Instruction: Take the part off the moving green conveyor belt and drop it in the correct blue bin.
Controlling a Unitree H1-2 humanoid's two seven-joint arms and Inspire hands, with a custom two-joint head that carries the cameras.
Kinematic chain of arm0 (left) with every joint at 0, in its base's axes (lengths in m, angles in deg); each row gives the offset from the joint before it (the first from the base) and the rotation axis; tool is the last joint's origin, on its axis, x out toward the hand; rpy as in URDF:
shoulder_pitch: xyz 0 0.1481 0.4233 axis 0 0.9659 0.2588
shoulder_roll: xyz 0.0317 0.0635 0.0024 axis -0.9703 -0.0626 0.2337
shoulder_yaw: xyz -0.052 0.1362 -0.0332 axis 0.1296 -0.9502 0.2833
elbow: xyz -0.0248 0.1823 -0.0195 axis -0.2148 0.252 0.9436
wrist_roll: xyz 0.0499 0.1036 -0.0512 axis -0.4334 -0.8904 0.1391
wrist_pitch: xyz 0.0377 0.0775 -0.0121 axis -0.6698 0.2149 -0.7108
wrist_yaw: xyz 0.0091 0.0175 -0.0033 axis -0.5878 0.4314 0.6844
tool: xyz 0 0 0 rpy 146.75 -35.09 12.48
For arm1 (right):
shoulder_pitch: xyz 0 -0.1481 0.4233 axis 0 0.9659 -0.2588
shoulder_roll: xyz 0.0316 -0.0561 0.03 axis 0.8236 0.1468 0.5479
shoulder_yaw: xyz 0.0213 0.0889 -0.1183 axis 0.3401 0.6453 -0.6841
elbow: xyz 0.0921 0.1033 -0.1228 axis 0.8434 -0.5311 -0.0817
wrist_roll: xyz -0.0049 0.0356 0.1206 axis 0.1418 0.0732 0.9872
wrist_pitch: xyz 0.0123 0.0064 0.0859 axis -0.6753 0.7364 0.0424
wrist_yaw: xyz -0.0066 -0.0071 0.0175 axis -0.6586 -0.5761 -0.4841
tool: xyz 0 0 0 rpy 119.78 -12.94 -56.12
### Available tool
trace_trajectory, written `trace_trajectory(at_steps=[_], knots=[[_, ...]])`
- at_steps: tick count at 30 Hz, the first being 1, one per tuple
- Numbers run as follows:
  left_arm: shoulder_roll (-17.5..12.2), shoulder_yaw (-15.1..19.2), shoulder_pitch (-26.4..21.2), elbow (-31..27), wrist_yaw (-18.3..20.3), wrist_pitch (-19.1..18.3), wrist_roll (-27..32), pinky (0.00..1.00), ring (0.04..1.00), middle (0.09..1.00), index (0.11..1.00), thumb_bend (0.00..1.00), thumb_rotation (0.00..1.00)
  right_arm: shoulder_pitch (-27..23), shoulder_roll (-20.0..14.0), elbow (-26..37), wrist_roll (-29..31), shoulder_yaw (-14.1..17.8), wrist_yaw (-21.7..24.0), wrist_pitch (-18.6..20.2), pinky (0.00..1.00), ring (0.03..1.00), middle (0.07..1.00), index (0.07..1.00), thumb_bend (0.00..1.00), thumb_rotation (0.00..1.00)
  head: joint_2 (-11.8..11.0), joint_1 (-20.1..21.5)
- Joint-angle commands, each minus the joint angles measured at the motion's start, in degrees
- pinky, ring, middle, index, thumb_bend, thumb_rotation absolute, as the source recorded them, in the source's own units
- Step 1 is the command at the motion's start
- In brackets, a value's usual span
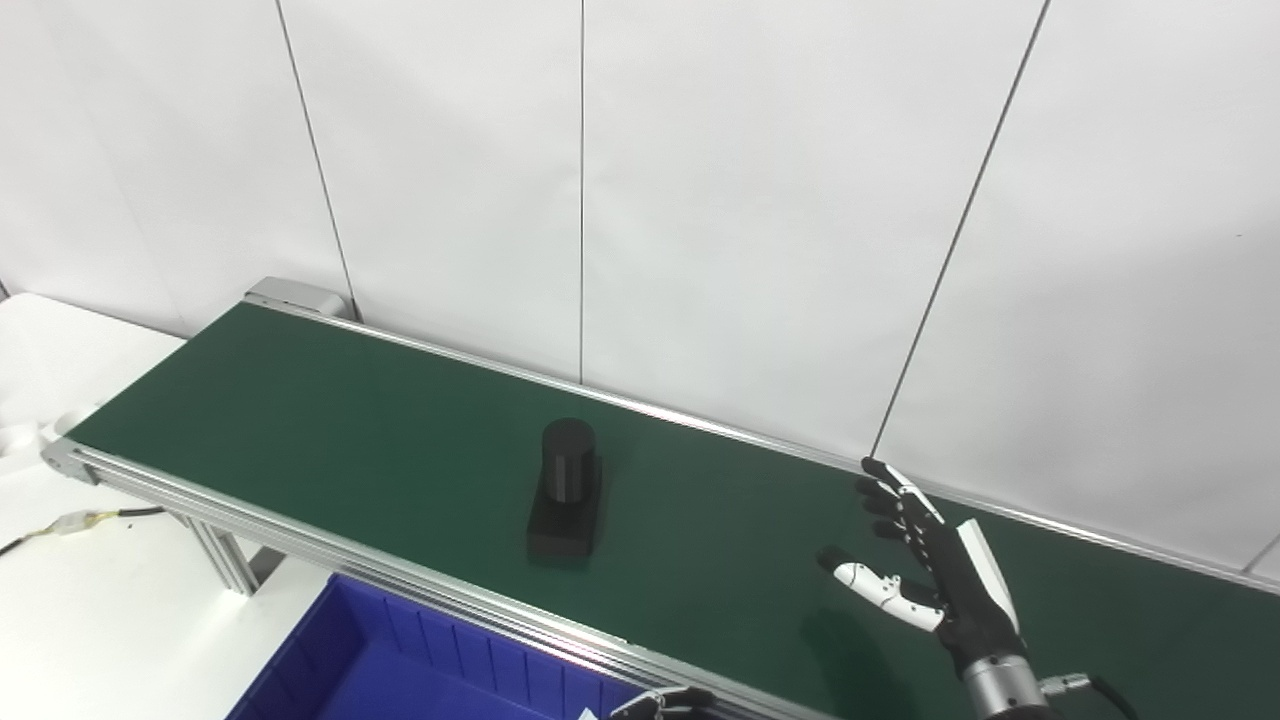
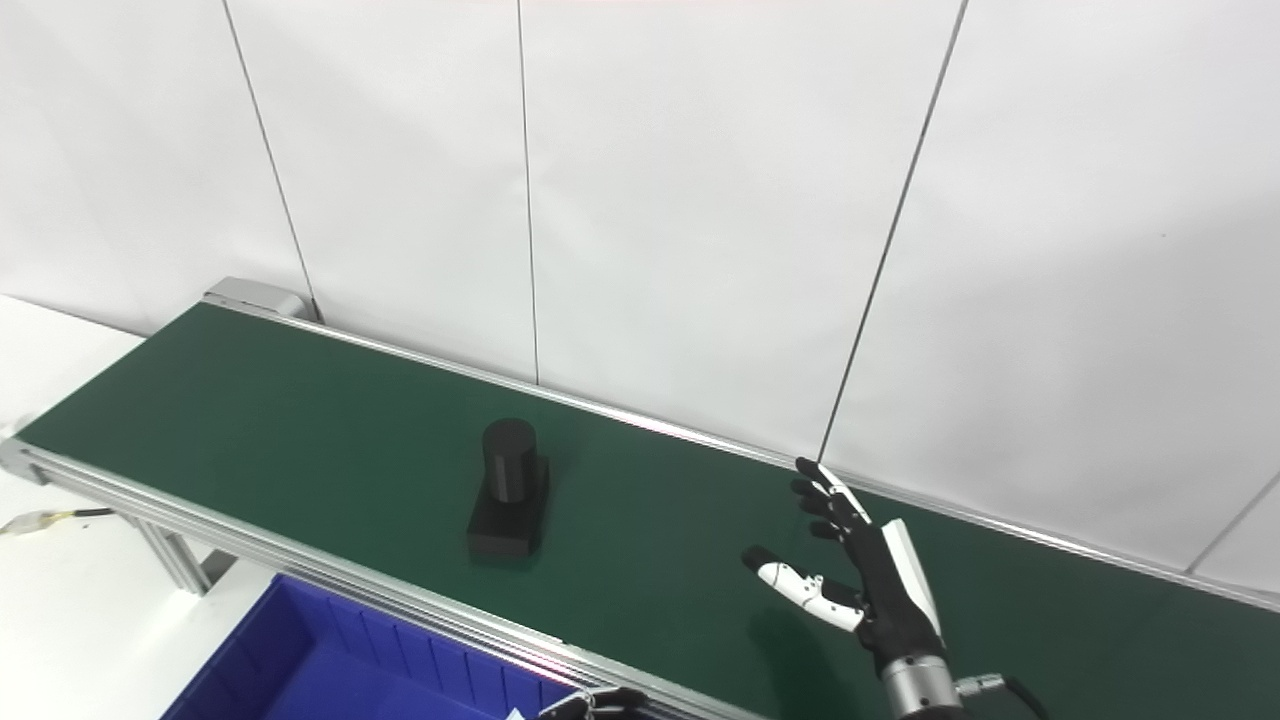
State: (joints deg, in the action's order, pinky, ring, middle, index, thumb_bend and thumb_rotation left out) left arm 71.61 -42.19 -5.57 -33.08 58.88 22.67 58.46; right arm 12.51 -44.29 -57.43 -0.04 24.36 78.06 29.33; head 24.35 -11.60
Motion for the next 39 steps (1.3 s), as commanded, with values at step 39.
trace_trajectory(at_steps=[39], knots=[[1.53, -1.65, -0.29, -1.32, -0.73, 2.3, -0.71, 0.6, 0.676, 0.729, 0.772, 0.73, 0.7, -9.28, 4.5, -5.41, -0.61, -3.27, -1.02, -1.61, 0.81, 0.845, 0.851, 0.895, 0.68, 0.39, 1.03, 0.54]])
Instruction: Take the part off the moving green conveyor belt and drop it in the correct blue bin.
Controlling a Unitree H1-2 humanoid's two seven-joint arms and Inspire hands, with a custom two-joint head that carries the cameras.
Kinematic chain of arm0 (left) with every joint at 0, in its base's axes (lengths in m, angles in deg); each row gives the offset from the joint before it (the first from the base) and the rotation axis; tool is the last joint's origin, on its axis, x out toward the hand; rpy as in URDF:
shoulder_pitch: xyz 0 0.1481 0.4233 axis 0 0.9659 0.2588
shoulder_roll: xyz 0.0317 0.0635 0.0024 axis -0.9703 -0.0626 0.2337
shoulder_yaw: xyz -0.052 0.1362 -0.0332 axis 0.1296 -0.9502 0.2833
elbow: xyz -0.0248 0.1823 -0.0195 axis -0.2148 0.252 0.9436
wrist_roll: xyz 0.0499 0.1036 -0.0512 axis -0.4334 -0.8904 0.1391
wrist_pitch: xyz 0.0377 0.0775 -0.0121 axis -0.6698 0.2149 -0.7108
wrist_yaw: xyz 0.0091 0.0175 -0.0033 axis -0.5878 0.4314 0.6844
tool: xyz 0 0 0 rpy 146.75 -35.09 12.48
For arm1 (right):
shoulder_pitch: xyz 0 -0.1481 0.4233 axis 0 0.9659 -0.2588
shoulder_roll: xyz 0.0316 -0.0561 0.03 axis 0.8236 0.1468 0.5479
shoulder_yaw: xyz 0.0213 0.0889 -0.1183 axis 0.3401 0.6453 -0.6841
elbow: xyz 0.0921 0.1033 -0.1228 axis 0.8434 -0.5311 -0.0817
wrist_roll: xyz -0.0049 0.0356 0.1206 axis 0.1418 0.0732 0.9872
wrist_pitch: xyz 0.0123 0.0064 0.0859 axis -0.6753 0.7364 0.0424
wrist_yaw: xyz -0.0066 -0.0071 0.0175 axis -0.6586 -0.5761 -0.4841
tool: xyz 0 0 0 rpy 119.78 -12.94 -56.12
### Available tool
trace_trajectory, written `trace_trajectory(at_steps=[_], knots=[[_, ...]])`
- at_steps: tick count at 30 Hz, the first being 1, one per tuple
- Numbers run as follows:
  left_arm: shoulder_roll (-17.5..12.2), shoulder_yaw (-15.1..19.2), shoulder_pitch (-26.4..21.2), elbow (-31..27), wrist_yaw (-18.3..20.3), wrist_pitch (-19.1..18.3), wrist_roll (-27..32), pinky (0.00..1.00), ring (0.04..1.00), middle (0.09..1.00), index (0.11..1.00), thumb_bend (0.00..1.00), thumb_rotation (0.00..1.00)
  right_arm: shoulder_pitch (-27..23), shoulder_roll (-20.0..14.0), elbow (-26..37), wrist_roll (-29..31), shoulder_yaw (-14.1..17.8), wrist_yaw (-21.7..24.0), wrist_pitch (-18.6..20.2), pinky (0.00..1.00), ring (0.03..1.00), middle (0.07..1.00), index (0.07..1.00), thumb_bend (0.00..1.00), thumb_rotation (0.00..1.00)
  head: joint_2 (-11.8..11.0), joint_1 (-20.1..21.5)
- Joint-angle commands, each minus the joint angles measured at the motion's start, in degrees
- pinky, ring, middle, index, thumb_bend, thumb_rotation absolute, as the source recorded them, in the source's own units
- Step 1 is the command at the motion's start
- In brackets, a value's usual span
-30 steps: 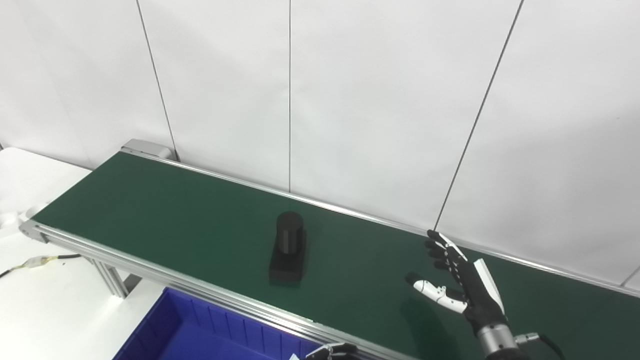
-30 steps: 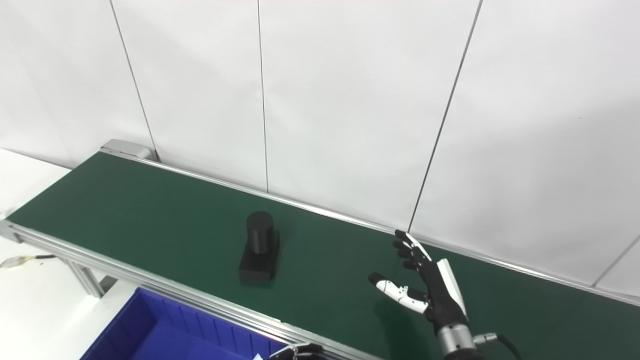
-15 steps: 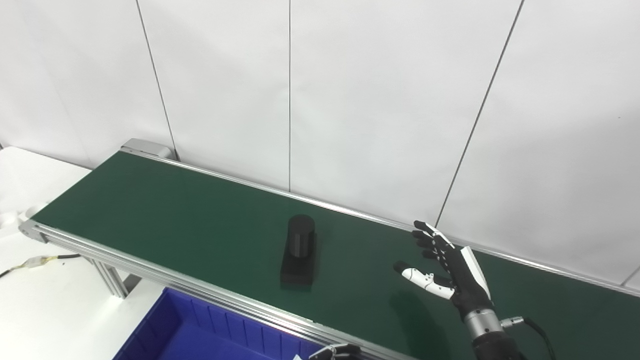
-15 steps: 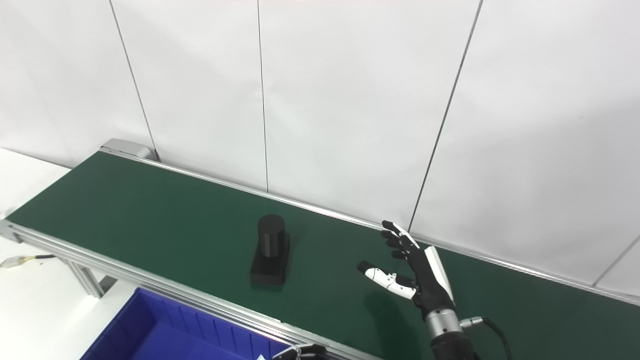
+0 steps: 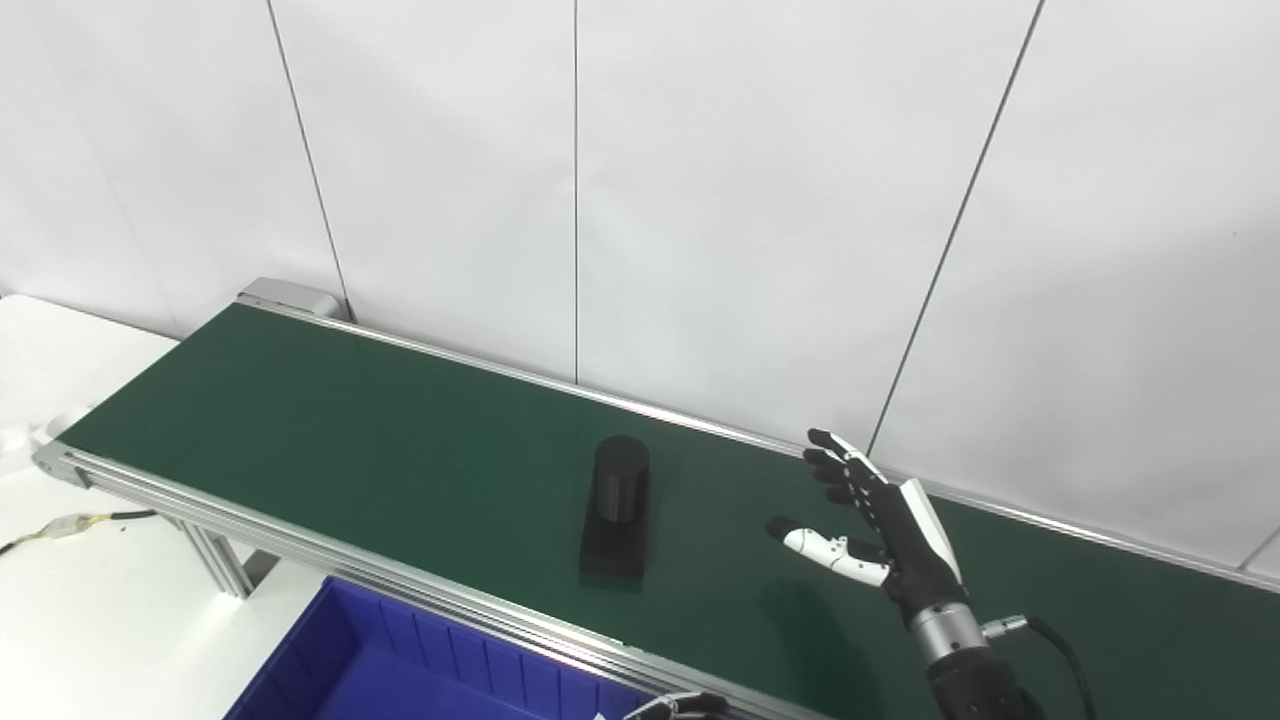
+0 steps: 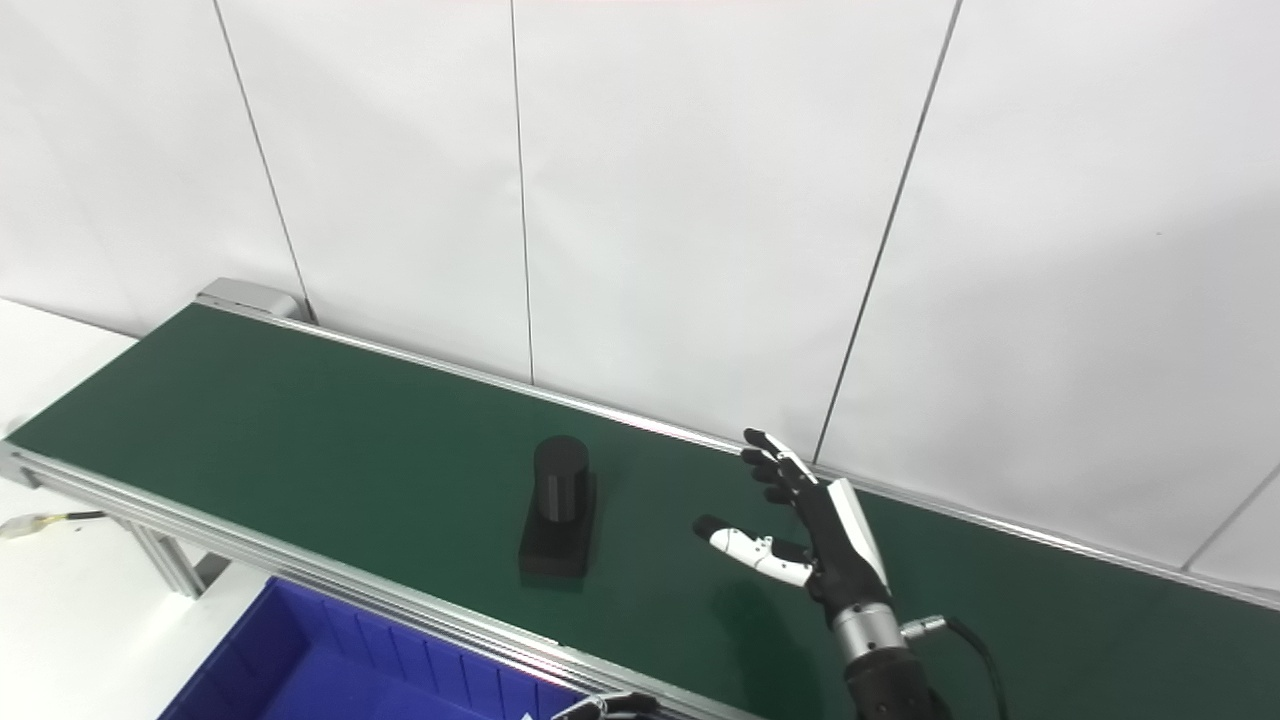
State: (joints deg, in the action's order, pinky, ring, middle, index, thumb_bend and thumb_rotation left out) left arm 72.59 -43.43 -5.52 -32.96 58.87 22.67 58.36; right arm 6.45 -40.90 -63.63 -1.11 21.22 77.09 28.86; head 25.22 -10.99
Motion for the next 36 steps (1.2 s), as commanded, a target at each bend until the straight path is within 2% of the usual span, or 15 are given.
trace_trajectory(at_steps=[1, 6, 11, 22, 25, 36], knots=[[0.56, -0.52, -0.33, -1.43, -0.89, 2.3, -0.76, 0.6, 0.678, 0.729, 0.773, 0.73, 0.7, -3.4, 1.42, 0.37, 0.55, -0.25, 0.05, -1.4, 0.82, 0.849, 0.85, 0.895, 0.69, 0.37, 0.18, -0.12], [0.69, -0.91, -0.32, -1.47, -1.3, 2.3, -0.87, 0.6, 0.675, 0.729, 0.772, 0.73, 0.7, -4.61, 2.39, -2.55, -0.46, -1.38, -0.56, -3.67, 0.8, 0.837, 0.847, 0.886, 0.71, 0.36, 0.2, -0.29], [0.92, -1.2, -0.29, -1.51, -1.44, 2.3, -0.79, 0.6, 0.678, 0.731, 0.773, 0.73, 0.69, -5.68, 2.73, -4.15, -2.29, -2.68, -1.38, -3.5, 0.79, 0.836, 0.847, 0.883, 0.74, 0.39, 0.45, -0.34], [1.29, -2.05, 0.2, -2.16, -2.24, 2.3, -1.05, 0.6, 0.676, 0.724, 0.768, 0.71, 0.7, -6.63, 3.24, -5.55, -2.43, -3.57, -0.43, -3.01, 0.82, 0.853, 0.854, 0.894, 0.79, 0.33, 1.01, -0.51], [1.27, -2.43, 0.3, -2.22, -2.4, 2.3, -0.99, 0.6, 0.679, 0.725, 0.771, 0.74, 0.71, -7.01, 3.31, -6.12, -2.63, -3.91, -0.32, -2.88, 0.83, 0.856, 0.85, 0.897, 0.81, 0.31, 1.12, -0.62], [1.89, -3.19, 0.84, -2.72, -3.22, 2.3, -1.34, 0.61, 0.685, 0.728, 0.767, 0.75, 0.71, -9.38, 3.96, -10.91, -3.25, -4.68, -1.19, -4.59, 0.81, 0.847, 0.842, 0.894, 0.86, 0.28, 1.33, -1.01]])
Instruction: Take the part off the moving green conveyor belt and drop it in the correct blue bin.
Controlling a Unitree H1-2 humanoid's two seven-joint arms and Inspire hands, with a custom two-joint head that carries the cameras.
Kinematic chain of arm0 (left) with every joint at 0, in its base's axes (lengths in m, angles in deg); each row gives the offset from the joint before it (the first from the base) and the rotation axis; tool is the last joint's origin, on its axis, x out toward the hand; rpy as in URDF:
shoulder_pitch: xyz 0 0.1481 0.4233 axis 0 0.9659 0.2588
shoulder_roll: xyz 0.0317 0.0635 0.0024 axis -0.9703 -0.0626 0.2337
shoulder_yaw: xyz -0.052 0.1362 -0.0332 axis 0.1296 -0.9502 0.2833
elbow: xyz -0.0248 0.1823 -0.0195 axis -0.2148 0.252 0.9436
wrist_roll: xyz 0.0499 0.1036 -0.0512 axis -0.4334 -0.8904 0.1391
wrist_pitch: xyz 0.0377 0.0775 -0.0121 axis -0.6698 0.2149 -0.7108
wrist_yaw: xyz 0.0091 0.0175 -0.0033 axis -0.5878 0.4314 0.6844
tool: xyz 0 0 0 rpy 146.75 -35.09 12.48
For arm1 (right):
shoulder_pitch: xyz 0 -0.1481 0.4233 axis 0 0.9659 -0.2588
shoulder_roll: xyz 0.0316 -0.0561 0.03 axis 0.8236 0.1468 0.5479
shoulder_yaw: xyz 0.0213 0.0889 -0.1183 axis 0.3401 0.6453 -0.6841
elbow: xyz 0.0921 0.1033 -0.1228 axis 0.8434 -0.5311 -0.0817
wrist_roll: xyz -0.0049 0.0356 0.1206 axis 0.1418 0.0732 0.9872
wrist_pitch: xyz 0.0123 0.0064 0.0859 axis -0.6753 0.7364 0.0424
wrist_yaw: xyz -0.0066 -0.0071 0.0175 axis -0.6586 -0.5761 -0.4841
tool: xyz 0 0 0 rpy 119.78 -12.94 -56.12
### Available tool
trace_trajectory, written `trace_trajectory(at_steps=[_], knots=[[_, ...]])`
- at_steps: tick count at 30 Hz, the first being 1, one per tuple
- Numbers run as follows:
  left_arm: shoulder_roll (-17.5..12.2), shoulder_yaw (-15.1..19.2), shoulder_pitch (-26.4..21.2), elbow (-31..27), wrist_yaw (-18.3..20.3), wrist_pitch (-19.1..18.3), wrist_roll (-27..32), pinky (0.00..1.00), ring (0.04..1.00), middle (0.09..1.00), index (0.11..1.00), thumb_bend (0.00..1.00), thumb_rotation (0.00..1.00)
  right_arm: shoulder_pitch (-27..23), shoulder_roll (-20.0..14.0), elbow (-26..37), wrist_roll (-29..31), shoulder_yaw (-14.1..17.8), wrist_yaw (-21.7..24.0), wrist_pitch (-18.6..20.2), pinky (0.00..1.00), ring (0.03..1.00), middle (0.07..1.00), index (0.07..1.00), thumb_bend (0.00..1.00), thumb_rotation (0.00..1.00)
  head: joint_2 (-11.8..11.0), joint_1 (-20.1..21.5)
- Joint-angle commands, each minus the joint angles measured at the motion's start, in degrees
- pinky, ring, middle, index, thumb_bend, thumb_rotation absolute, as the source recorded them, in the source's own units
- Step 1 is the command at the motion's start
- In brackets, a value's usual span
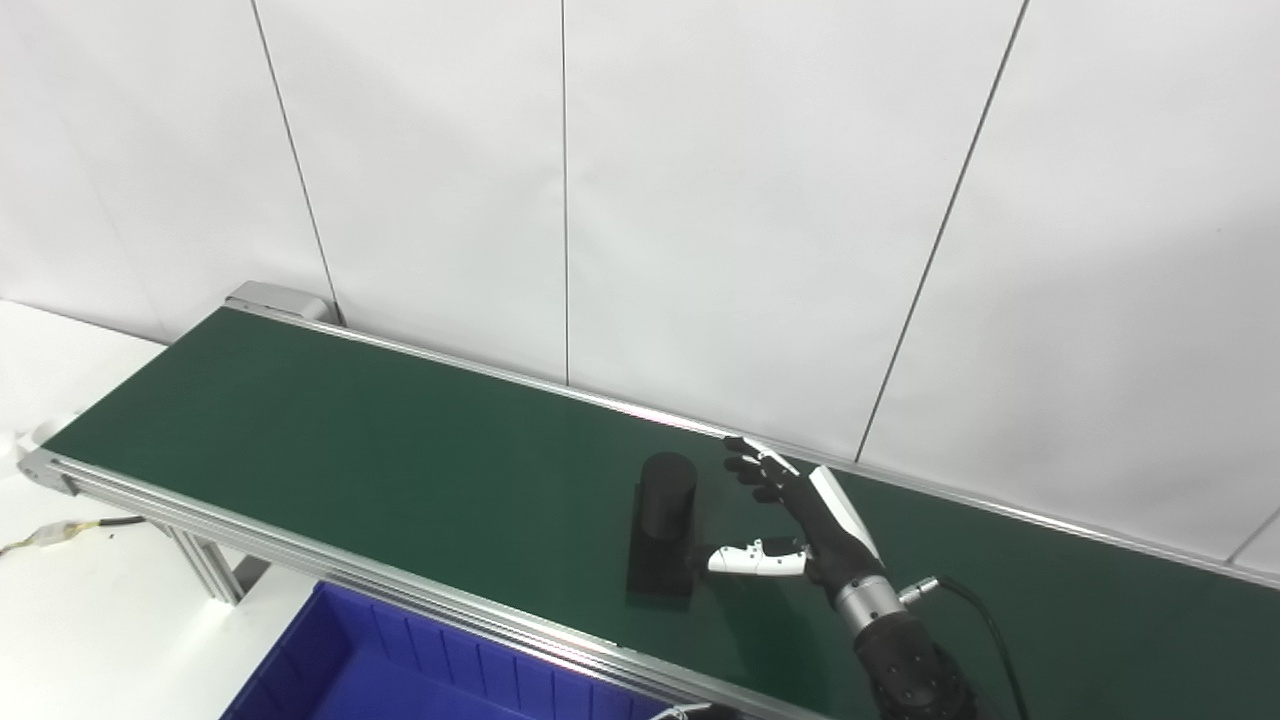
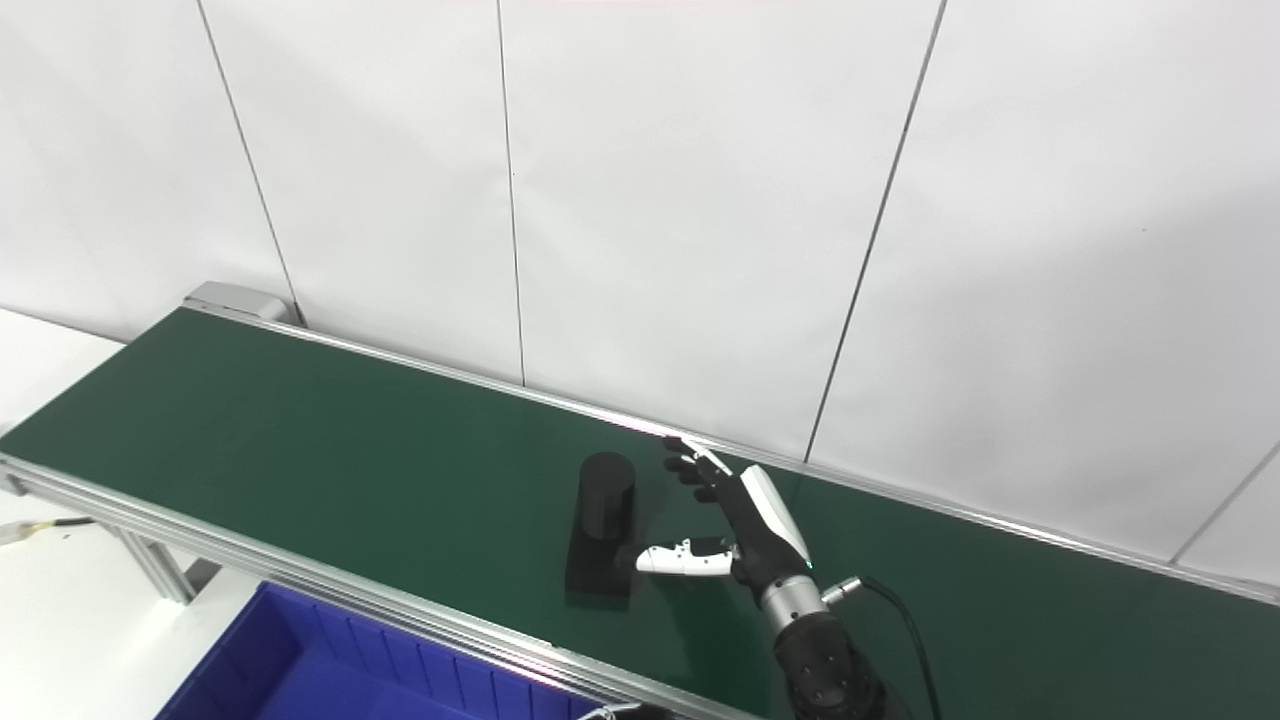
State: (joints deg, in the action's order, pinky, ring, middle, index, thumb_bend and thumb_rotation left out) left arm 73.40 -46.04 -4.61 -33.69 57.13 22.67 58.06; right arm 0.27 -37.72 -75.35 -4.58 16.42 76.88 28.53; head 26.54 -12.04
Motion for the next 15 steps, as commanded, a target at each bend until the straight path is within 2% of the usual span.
trace_trajectory(at_steps=[1, 10, 15], knots=[[1.07, -0.72, -0.01, -2.07, -1.6, 2.3, -1.15, 0.61, 0.686, 0.728, 0.767, 0.75, 0.71, -3.47, 0.86, 0.19, 0.18, 0.08, -1.12, -4.47, 0.81, 0.846, 0.842, 0.893, 0.86, 0.28, 0.04, 0.01], [0.94, -2.05, 0.24, -2.42, -3.07, 2.3, -1.37, 0.6, 0.685, 0.73, 0.768, 0.75, 0.71, -6.06, 1.47, -6.58, -0.02, 0.15, -2.66, -7.32, 0.81, 0.843, 0.842, 0.89, 0.87, 0.27, 0.2, 0.04], [0.87, -2.32, 0.43, -2.8, -3.17, 2.3, -1.15, 0.6, 0.682, 0.729, 0.767, 0.75, 0.71, -7.47, 1.77, -10.41, 0.36, 0.52, -3.41, -7.95, 0.81, 0.841, 0.841, 0.887, 0.86, 0.22, 0.3, -0.14]])
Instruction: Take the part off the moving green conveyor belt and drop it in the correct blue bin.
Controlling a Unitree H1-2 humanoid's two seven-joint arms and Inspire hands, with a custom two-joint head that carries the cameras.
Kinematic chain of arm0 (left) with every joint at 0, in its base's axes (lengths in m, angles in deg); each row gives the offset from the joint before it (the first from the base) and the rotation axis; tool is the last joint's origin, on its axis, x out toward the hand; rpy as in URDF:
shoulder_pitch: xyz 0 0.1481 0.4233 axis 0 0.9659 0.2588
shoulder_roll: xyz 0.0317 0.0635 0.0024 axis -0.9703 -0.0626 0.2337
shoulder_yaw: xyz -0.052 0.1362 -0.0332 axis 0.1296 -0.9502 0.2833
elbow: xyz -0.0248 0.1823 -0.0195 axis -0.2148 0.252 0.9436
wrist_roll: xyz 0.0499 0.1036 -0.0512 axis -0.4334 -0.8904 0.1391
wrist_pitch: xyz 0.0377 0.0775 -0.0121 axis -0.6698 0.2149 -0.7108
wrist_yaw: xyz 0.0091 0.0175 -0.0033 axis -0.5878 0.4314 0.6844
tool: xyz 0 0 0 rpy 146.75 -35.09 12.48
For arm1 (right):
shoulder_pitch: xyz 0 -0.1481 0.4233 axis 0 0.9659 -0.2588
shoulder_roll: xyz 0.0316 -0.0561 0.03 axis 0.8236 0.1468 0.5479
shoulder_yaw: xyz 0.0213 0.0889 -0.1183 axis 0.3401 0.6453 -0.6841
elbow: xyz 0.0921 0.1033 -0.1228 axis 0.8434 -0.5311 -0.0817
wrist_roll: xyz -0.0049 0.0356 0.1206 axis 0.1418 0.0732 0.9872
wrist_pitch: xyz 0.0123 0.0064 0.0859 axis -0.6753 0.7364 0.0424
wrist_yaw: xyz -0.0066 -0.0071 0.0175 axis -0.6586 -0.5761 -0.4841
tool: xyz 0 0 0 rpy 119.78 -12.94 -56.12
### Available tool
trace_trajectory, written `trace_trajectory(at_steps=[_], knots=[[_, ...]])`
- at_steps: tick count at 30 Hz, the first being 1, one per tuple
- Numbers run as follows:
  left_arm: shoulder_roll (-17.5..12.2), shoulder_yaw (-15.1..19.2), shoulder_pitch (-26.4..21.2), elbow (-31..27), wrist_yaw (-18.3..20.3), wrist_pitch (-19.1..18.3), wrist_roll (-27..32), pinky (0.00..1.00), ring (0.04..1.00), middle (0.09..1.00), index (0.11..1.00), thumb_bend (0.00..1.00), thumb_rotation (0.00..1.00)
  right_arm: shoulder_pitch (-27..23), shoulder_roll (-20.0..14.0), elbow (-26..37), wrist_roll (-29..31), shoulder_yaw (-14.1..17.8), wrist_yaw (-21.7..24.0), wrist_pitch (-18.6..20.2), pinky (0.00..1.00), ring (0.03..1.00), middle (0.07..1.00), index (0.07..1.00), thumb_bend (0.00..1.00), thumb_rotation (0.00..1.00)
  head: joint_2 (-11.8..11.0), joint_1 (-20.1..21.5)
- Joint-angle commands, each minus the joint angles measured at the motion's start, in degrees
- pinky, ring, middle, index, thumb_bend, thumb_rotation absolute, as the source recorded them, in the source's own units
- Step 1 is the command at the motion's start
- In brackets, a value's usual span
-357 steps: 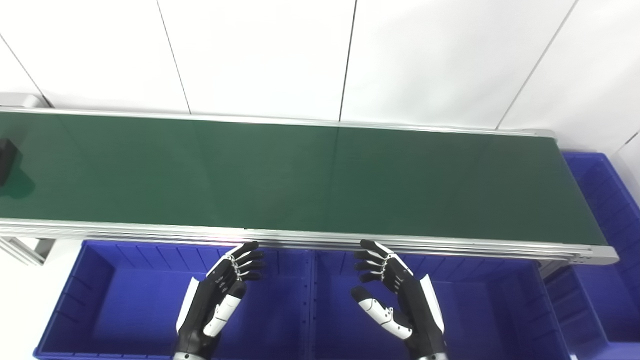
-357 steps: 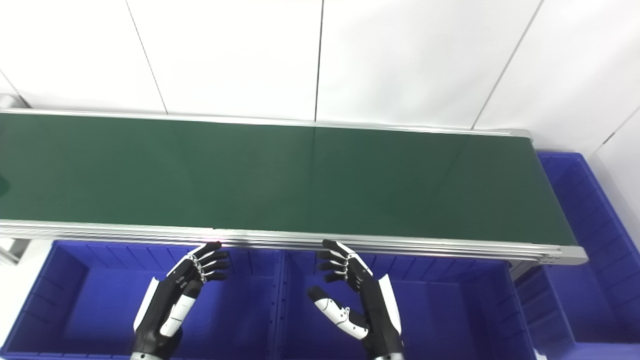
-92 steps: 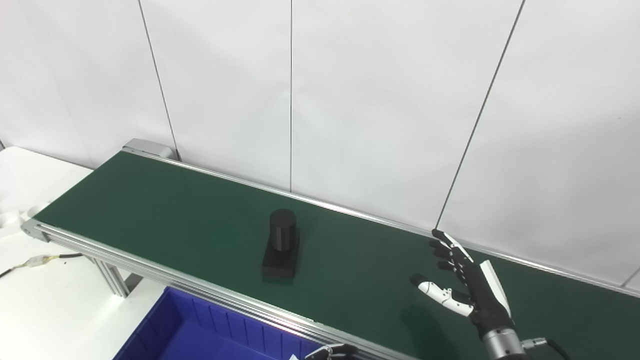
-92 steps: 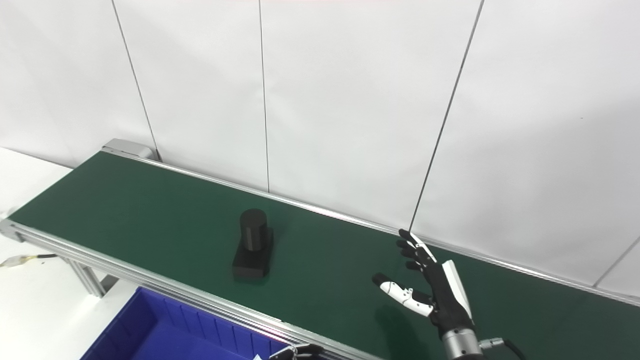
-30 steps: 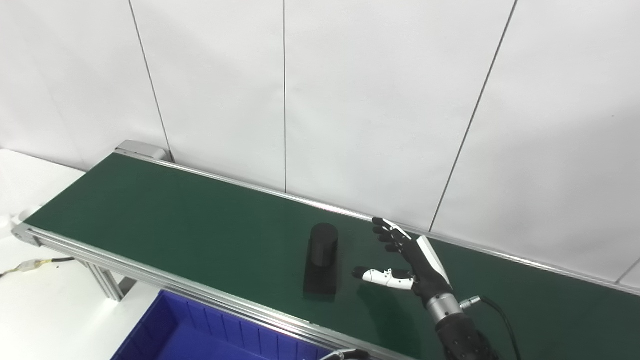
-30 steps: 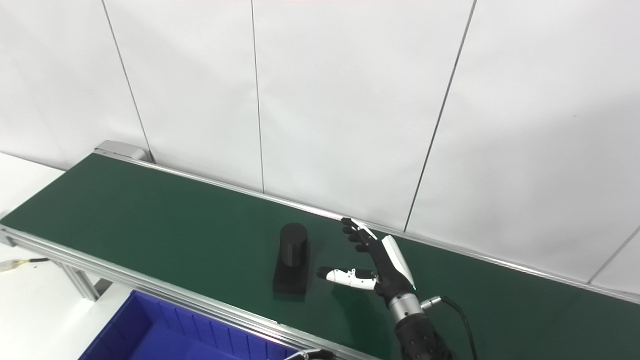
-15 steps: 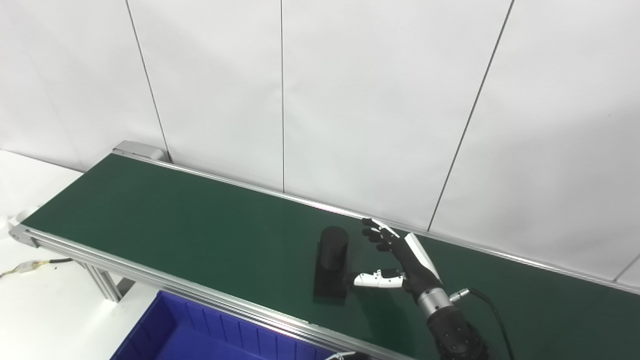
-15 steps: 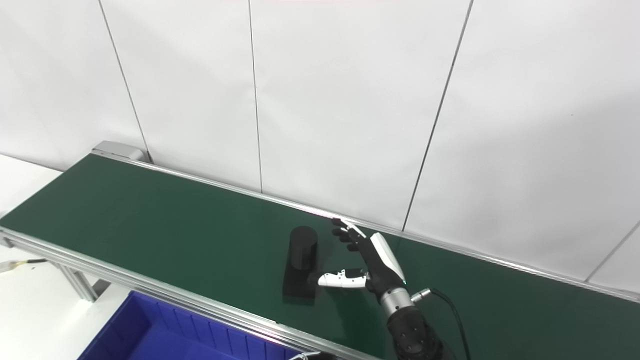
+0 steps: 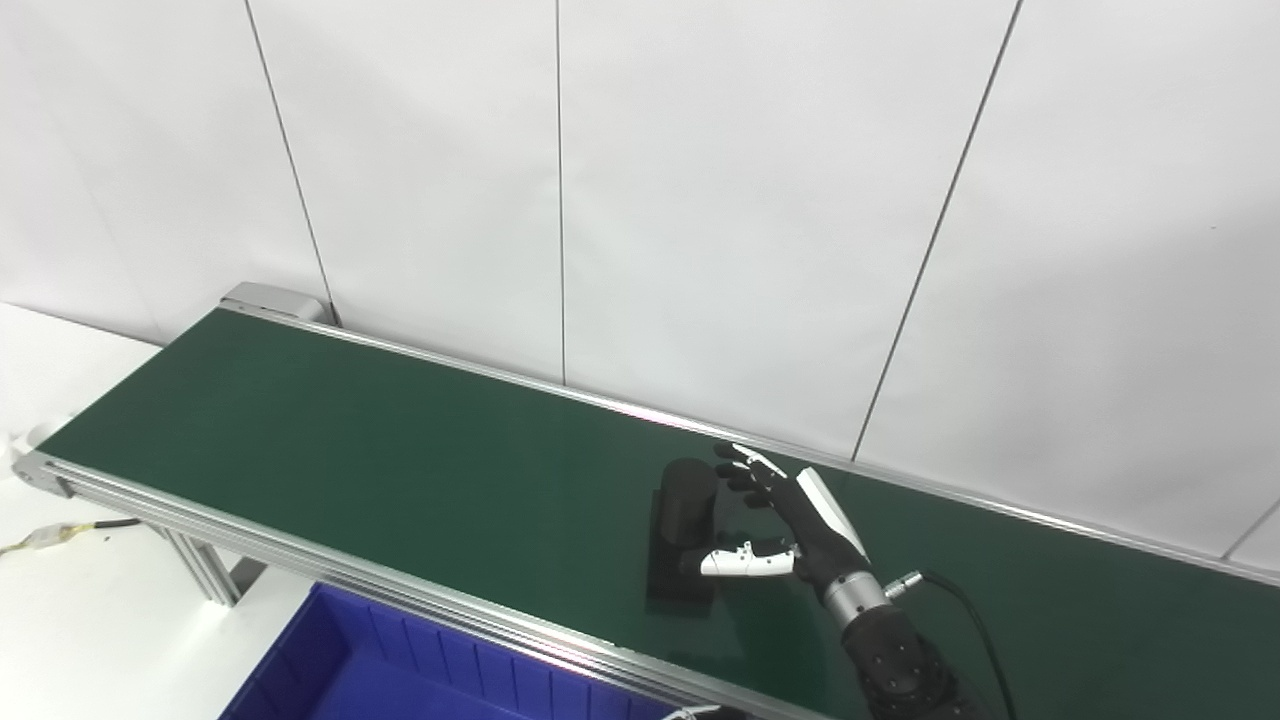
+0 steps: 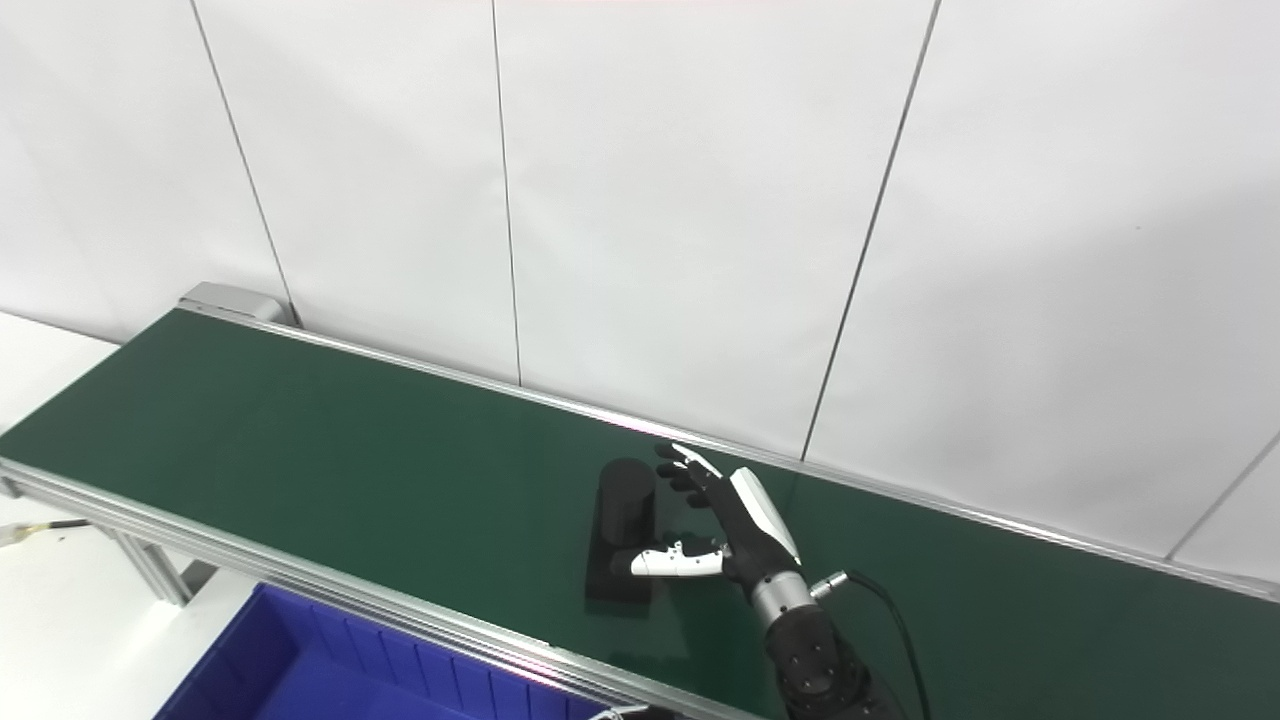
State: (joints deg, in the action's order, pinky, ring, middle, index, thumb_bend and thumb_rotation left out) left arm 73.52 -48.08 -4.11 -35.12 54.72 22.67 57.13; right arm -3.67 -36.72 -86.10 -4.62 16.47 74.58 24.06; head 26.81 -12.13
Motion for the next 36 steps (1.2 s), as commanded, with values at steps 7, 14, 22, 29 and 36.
trace_trajectory(at_steps=[7, 14, 22, 29, 36], knots=[[0.49, -0.43, 0.22, -1.64, -0.75, 2.3, -0.2, 0.61, 0.684, 0.732, 0.771, 0.75, 0.71, -5.16, 0.87, -3.38, 0.76, 1.31, -2.22, -4.0, 0.81, 0.831, 0.827, 0.883, 0.85, 0.19, 0.02, 0.1], [0.3, -0.59, 0.42, -1.94, -0.94, 2.3, -0.45, 0.61, 0.682, 0.73, 0.768, 0.74, 0.71, -5.28, 1.43, -4.8, 1.81, 2.71, -4.3, -6.38, 0.7, 0.751, 0.766, 0.8, 0.83, 0.04, 0.19, 0.26], [0.3, -0.58, 0.71, -2.12, -1.03, 2.3, -0.28, 0.61, 0.682, 0.729, 0.768, 0.76, 0.71, -5.3, 2.29, -6.82, 1.36, 3.59, -9.17, -10.73, 0.52, 0.492, 0.549, 0.567, 0.58, 0.0, 0.34, 0.5], [0.13, -0.57, 0.69, -2.29, -1.06, 2.3, -0.29, 0.61, 0.685, 0.731, 0.768, 0.76, 0.73, -5.39, 2.01, -7.17, 0.62, 3.21, -11.2, -12.39, 0.4, 0.474, 0.512, 0.466, 0.5, 0.0, 0.54, 0.82], [0.02, -0.4, 0.81, -2.58, -0.86, 2.3, -0.13, 0.6, 0.683, 0.729, 0.764, 0.76, 0.72, -5.07, 1.64, -6.55, 0.39, 3.12, -11.43, -12.49, 0.4, 0.471, 0.513, 0.466, 0.5, 0.0, 0.7, 1.08]])
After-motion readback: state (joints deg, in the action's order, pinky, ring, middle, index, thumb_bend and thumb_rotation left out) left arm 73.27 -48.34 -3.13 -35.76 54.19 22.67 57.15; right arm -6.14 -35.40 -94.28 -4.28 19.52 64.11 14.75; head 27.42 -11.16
